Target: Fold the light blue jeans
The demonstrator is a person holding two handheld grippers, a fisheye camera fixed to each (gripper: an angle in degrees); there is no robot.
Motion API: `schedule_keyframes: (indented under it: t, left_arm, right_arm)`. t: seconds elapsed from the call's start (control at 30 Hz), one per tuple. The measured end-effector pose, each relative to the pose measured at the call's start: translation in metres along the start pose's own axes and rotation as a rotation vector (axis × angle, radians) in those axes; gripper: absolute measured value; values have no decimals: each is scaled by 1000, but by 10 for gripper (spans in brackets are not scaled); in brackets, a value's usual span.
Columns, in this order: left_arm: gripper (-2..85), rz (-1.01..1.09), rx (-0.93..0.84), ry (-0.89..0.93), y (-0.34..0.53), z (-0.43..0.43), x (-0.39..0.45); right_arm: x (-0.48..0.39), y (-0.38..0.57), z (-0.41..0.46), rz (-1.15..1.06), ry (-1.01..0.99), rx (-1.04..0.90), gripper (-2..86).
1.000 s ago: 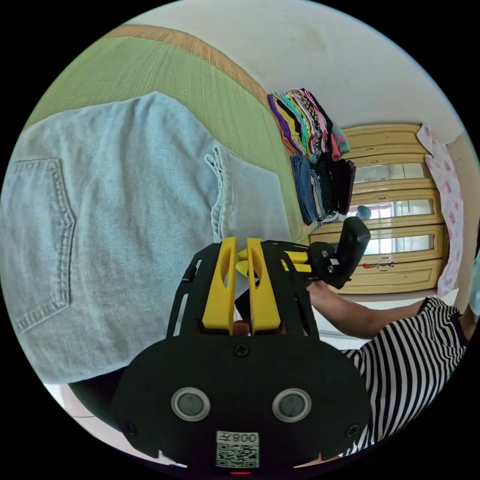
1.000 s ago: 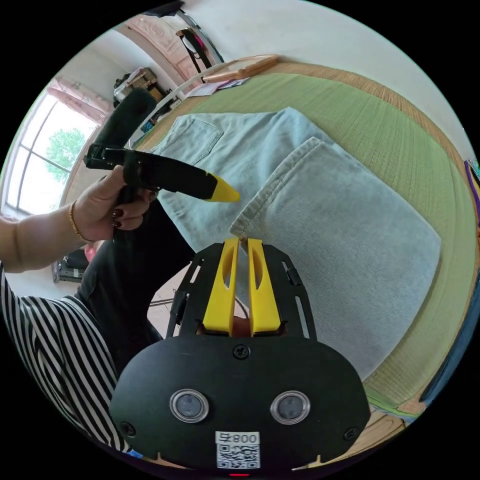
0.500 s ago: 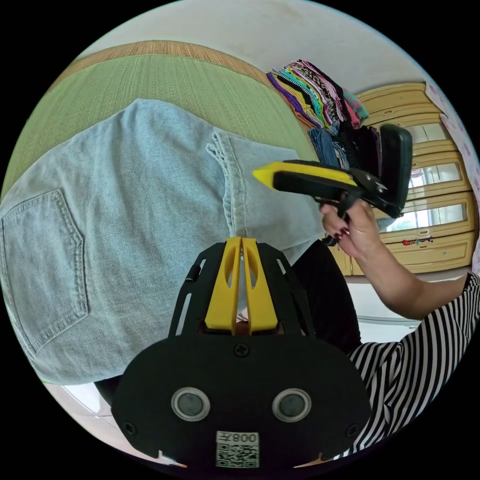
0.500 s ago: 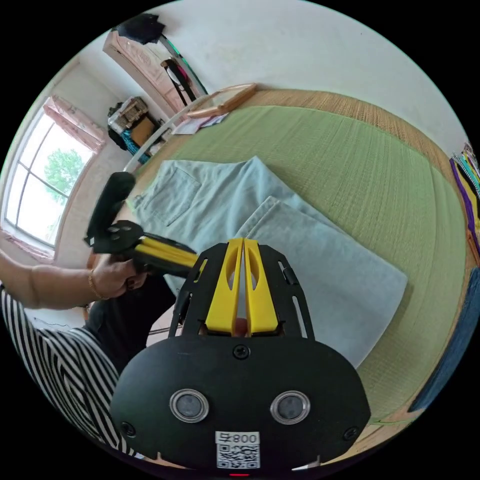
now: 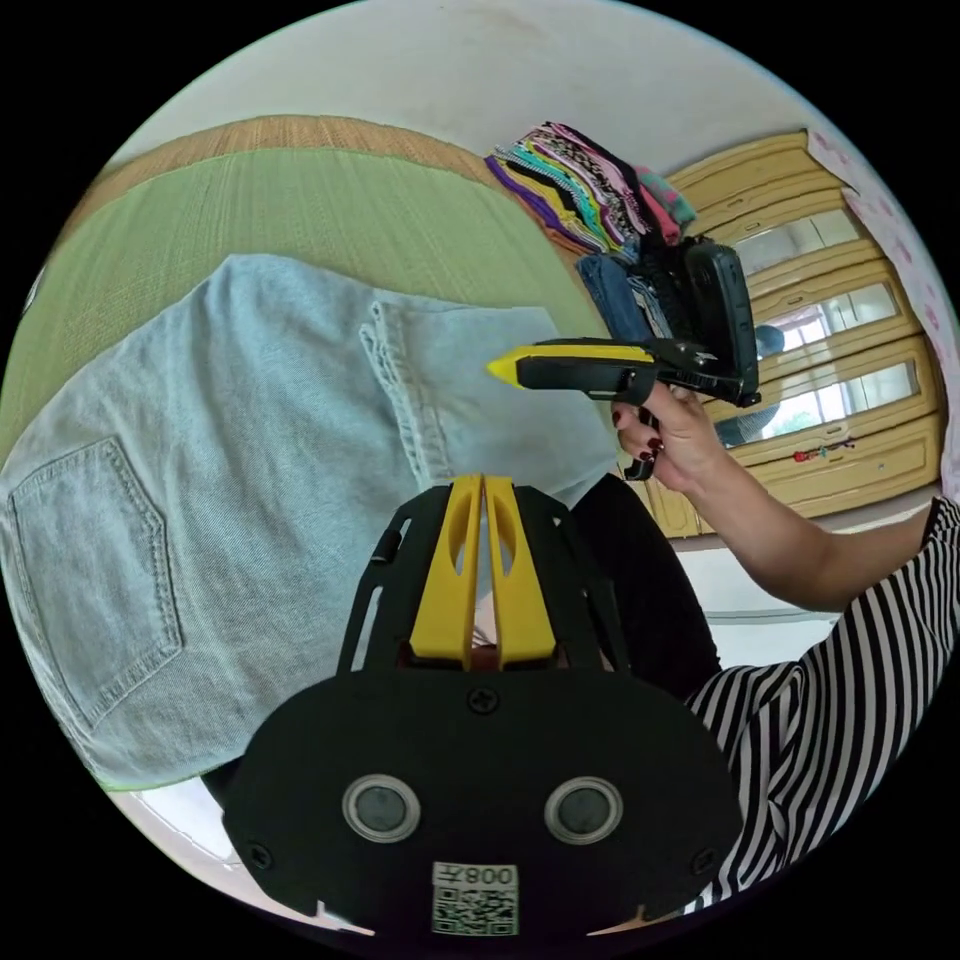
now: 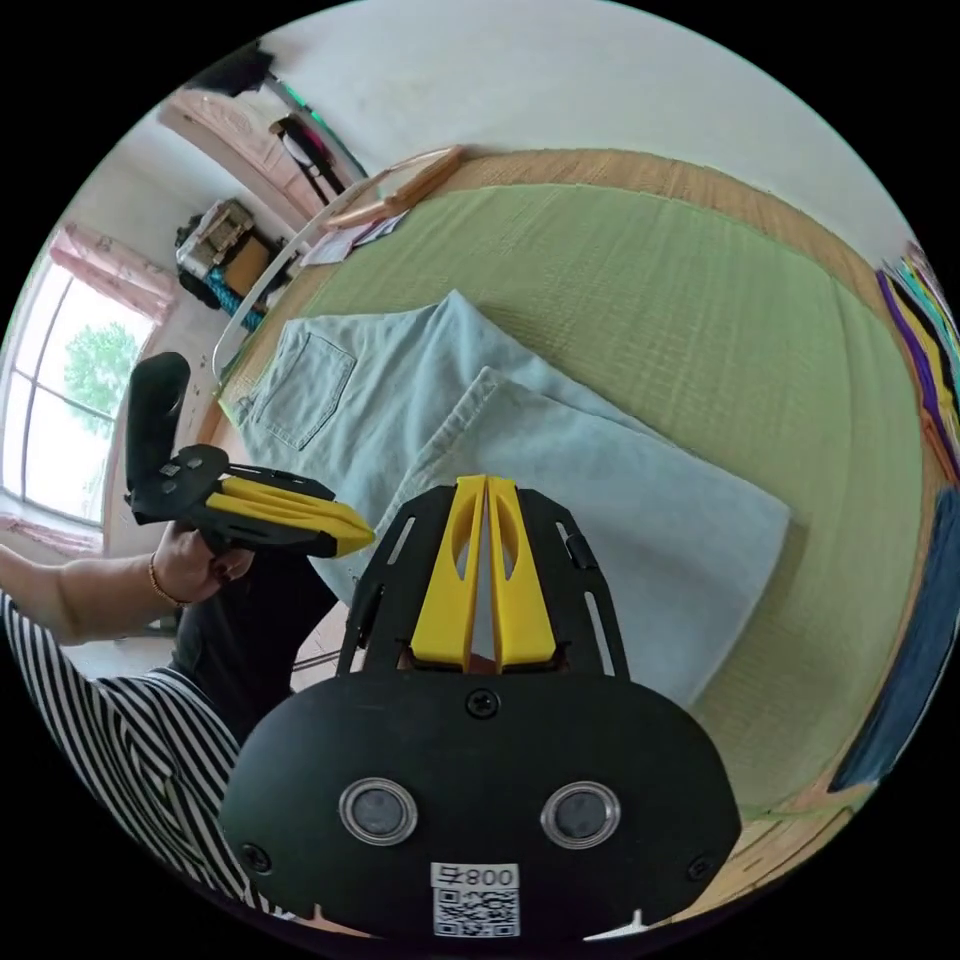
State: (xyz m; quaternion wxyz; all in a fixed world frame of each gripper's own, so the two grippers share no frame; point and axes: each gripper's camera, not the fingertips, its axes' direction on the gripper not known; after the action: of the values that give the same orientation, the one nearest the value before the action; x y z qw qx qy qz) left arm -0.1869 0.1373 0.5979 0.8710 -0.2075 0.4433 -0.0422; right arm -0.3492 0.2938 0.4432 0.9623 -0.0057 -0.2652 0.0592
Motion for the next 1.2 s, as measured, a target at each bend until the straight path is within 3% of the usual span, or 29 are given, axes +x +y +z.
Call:
schedule_keyframes:
  t: [0.23,0.43,0.57,0.73,0.8,1.2]
  left_arm:
    - [74,188,-94,36,-9,71,68]
    - [83,367,-167,-4,-25,137,141]
    - [94,478,-207,-159,-30,184,189]
    - [84,582,-246,-438,-18,231,226]
    - [72,612,-247,-465,-13,238,234]
    - [26,378,-106,-213,-5,199,230]
  right_arm:
    - [139,152,-28,336,-66,25,48]
    - [217,243,6,513,-266,17,77]
    - [252,279,33,553,-425,58,72]
    - [274,305,53,548,-450,74,75]
    - [285,315,61,538,-464,71,78]
    - [352,330,63,569,-525,209,79]
